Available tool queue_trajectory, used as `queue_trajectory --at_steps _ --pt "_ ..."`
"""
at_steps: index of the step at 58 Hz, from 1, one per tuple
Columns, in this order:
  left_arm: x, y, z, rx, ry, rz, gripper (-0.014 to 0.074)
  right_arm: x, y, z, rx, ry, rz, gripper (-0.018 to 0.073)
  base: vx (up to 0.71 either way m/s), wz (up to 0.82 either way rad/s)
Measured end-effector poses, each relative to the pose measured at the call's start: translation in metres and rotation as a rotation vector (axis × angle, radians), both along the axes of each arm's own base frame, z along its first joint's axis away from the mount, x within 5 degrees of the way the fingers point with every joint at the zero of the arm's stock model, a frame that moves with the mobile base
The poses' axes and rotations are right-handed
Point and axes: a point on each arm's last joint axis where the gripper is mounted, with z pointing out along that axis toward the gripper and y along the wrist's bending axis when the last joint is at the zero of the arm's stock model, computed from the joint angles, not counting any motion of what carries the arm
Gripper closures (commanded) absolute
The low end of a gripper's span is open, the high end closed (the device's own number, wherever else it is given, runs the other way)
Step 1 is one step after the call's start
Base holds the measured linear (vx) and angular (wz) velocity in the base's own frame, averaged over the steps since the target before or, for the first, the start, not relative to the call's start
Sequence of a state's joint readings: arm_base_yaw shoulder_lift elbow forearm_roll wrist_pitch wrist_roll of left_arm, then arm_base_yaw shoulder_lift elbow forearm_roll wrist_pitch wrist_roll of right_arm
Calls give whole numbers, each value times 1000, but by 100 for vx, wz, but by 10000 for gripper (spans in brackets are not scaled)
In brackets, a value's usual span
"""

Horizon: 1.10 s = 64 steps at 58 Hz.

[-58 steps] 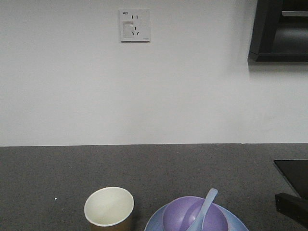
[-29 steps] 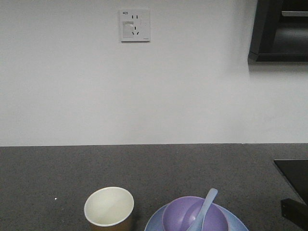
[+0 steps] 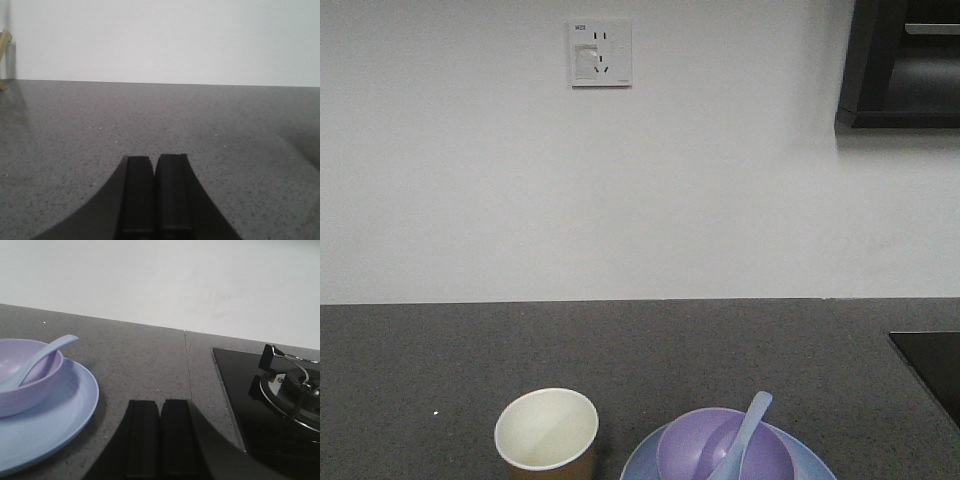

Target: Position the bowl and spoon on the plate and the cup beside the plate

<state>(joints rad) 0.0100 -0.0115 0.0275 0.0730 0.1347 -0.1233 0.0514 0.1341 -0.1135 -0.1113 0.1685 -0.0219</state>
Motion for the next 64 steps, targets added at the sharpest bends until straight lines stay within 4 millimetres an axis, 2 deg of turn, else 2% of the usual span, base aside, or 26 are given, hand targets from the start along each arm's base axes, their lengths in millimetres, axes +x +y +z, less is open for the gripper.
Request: queue_trajectory --at_steps 7,10,64 --pt "0 0 0 0 0 0 603 -7 0 -29 -3 -48 3 572 0 0" --pt "0 0 0 0 2 0 603 -7 0 -33 9 -54 1 571 0 0" --pt "0 0 0 -2 5 0 603 -8 0 -35 42 -54 -5 571 0 0"
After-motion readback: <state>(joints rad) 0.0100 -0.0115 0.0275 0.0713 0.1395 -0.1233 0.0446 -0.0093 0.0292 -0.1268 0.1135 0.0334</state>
